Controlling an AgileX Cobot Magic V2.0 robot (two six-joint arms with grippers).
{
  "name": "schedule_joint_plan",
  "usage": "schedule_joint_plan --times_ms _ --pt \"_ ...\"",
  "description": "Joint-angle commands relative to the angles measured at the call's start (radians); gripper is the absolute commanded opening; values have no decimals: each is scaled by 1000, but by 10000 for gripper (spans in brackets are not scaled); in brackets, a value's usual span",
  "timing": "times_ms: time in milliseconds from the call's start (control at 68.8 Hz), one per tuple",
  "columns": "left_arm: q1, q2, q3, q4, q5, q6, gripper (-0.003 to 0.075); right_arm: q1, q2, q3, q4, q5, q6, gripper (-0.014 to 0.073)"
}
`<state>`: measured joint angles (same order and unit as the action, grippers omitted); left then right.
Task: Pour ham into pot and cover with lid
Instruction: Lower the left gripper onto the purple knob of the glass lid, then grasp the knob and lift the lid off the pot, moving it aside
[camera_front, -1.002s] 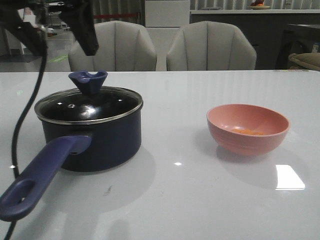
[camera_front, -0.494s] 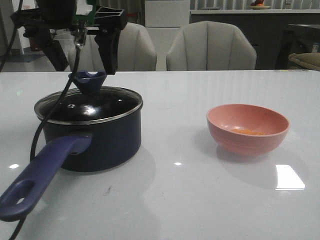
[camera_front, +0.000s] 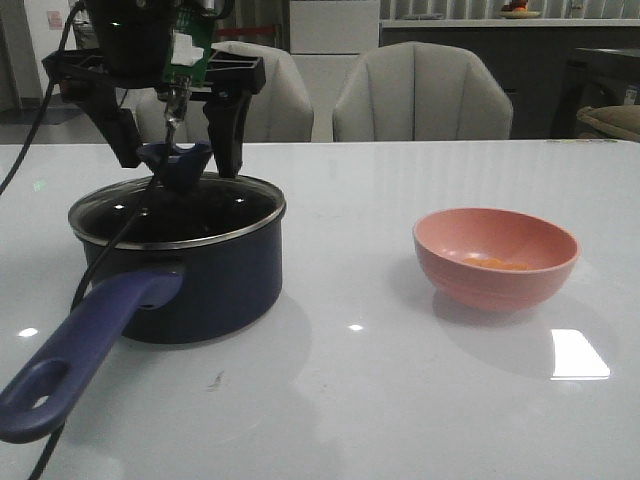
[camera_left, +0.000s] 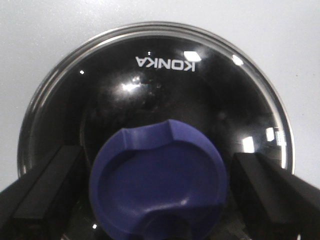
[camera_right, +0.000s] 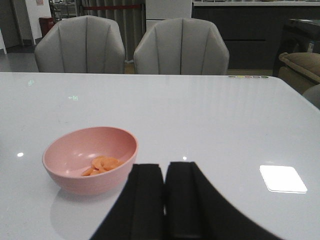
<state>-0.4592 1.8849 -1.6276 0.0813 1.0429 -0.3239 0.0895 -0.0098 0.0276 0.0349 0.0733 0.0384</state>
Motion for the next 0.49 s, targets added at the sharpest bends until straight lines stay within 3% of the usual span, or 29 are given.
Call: schedule_joint_plan --times_ms 0,203,479 --pt "-4 -39 -33 -1 -15 -11 594 3 -21 -6 -10 -91 -6 146" --pt "-4 -33 -35 -1 -19 -11 435 3 -21 -6 -10 -91 -6 146" --pt "-4 -33 -52 -1 -13 -11 404 3 -21 -6 -10 -91 -6 146"
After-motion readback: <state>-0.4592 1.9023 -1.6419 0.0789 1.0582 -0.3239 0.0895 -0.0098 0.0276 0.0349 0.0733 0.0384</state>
